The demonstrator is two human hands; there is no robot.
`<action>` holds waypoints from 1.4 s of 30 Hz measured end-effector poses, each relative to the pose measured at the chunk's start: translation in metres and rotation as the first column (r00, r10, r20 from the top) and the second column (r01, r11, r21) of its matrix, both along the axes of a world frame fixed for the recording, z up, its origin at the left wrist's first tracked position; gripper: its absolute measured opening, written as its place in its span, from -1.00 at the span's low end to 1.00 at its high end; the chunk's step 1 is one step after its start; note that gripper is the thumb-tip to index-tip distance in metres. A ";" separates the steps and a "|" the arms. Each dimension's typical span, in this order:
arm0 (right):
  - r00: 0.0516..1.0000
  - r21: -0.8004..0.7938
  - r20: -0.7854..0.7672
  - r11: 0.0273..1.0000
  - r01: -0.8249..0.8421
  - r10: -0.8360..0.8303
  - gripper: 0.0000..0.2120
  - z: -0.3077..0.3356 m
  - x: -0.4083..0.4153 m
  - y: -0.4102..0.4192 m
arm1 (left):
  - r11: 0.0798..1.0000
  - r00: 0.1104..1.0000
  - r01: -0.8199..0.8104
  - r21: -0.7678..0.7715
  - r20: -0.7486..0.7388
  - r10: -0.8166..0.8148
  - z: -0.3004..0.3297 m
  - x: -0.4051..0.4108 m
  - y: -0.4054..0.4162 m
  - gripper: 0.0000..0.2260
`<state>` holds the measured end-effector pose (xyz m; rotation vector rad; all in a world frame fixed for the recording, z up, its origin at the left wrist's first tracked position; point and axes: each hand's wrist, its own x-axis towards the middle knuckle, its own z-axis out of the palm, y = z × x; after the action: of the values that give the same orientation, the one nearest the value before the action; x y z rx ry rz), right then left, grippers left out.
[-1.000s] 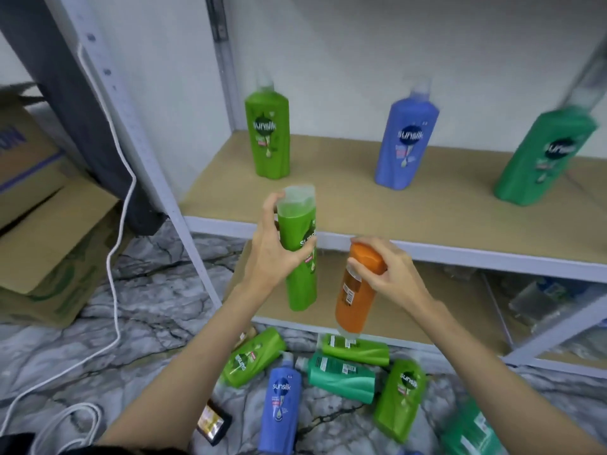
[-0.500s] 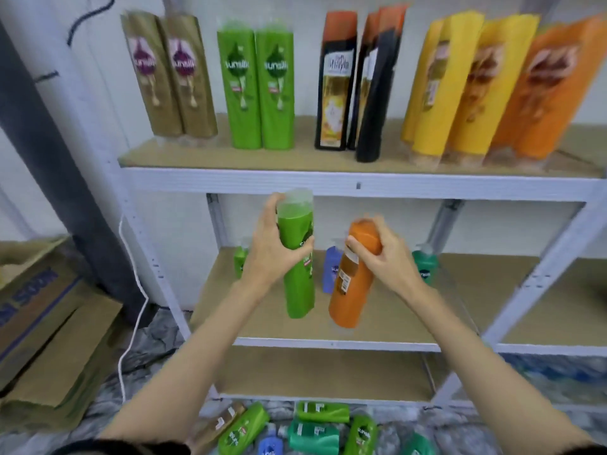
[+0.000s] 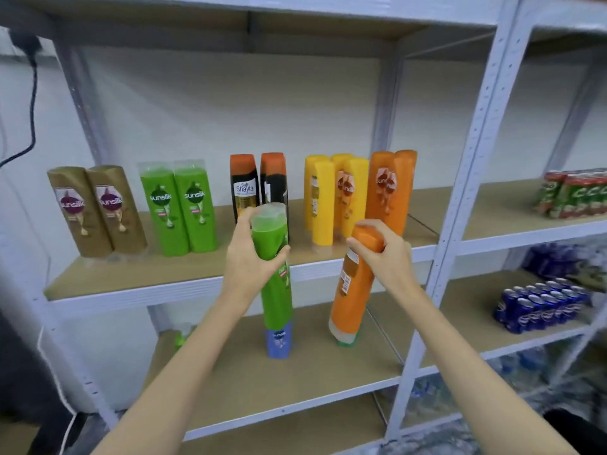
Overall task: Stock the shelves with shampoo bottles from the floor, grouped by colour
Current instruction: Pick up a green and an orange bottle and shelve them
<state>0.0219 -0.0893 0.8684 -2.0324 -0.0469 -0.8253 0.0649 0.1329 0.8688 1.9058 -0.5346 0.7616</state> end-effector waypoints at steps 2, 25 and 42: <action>1.000 -0.014 -0.010 1.000 0.016 -0.016 -0.73 0.005 0.002 -0.022 | 1.000 1.000 0.015 -0.008 0.022 -0.015 0.007 0.004 -0.018 -0.38; 0.983 -0.152 0.058 0.972 0.179 -0.172 -0.66 0.072 0.134 -0.217 | 0.992 0.983 -0.124 0.032 0.141 0.118 0.019 0.064 -0.181 -0.37; 0.994 -0.162 -0.010 0.982 0.101 -0.104 -0.44 0.059 0.158 -0.213 | 0.994 0.991 -0.098 -0.052 0.089 0.102 0.020 0.076 -0.167 -0.39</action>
<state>0.1798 -0.3028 0.9269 -2.2096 0.0024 -0.8915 0.1406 -0.0344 0.8884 1.8709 -0.4757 0.9227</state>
